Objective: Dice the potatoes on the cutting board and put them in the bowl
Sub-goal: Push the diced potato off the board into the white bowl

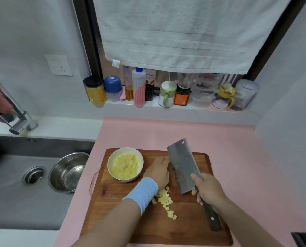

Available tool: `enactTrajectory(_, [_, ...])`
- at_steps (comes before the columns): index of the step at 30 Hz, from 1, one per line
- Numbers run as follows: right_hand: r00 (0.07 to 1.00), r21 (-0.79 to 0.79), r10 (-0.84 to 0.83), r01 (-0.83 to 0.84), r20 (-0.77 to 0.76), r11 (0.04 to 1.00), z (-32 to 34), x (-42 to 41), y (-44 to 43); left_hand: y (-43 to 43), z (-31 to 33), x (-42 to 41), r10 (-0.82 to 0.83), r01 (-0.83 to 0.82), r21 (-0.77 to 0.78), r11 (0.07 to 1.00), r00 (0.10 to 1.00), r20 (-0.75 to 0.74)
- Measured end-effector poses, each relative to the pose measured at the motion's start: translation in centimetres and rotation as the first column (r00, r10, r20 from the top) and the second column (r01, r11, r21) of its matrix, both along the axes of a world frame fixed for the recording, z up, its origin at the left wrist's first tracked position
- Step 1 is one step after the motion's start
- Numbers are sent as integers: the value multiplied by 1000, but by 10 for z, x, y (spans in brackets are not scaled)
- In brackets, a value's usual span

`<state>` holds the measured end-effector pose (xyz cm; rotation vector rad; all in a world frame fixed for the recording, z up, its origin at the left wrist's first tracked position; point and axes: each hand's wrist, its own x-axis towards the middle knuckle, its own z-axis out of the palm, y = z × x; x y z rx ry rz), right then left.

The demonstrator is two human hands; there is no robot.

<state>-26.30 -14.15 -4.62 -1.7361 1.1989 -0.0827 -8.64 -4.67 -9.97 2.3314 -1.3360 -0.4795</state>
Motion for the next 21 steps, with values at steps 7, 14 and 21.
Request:
enactTrajectory(7, [999,65,36,-36,-3,997,-27,-45,-9,-17,-22,2,26,-56,285,957,994,106])
enactTrajectory(14, [1000,127,30,-31,7,991,-45,-62,-12,17,-40,-11,33,-33,7,999,999,-29])
enactTrajectory(21, [998,166,52,-58,38,984,-56,-63,-6,60,-57,-60,-212,202,63,977,934,286])
